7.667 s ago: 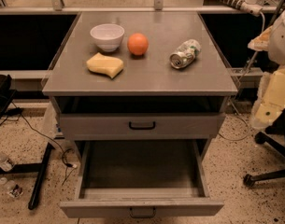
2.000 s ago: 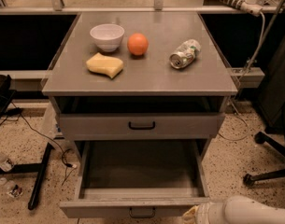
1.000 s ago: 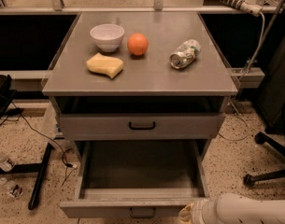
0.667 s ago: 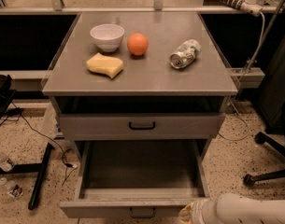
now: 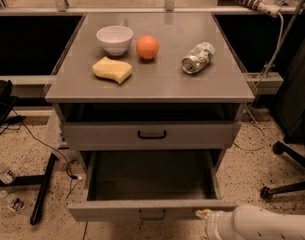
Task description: Close middle drawer
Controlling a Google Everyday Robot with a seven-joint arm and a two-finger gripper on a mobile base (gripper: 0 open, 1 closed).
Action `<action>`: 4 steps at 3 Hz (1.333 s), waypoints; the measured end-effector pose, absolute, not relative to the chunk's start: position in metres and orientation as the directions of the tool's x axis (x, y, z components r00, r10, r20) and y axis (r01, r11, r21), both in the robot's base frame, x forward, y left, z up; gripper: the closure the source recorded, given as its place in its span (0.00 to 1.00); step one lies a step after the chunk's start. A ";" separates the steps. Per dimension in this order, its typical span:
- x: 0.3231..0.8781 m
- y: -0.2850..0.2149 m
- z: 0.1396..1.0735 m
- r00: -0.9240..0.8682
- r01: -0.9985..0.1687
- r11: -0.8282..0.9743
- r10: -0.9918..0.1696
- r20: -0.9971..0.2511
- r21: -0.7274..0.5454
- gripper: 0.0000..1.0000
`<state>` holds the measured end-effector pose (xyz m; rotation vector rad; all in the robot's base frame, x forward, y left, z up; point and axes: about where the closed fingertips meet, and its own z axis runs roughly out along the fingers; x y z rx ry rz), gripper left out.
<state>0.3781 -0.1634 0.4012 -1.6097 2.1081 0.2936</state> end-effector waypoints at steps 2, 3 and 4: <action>0.449 -0.151 0.416 -0.130 -0.957 0.256 -0.802 -0.583 -0.138 0.10; 0.504 -0.145 0.423 -0.093 -0.963 0.225 -0.794 -0.601 -0.150 0.31; 0.561 -0.145 0.414 -0.112 -0.960 0.242 -0.799 -0.591 -0.145 0.26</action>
Offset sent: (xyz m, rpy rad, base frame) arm 0.1344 0.0215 0.0341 0.1625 -0.1146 0.0938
